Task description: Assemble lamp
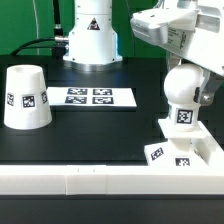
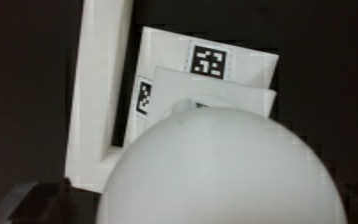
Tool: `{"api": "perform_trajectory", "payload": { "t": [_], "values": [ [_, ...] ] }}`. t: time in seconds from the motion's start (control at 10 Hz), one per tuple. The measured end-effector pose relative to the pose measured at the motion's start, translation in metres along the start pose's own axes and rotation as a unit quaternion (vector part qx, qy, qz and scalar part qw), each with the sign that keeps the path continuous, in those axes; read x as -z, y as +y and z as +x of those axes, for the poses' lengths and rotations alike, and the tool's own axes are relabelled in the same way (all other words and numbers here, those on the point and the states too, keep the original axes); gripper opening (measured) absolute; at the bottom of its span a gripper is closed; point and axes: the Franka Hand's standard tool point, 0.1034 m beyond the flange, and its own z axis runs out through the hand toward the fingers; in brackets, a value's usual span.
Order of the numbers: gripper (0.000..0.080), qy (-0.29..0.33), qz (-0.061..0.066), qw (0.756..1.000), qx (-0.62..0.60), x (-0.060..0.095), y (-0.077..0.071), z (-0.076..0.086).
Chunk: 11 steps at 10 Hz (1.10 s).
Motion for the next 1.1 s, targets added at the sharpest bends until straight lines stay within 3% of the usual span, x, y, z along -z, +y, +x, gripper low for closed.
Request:
{"api": "perform_trajectory", "payload": {
  "t": [0.4, 0.5, 0.9, 1.1],
  "values": [
    [0.0698, -0.011, 0.001, 0.995, 0.098, -0.0007, -0.0006, -0.0031],
    [0.0571, -0.011, 0.001, 0.996, 0.094, -0.0008, -0.0006, -0.0038],
    [0.0576, -0.011, 0.001, 0.997, 0.077, -0.0009, -0.0007, -0.0055],
    [0.0576, -0.007, 0.006, 1.0, 0.0, -0.0013, -0.0028, -0.0085]
  ]
}}
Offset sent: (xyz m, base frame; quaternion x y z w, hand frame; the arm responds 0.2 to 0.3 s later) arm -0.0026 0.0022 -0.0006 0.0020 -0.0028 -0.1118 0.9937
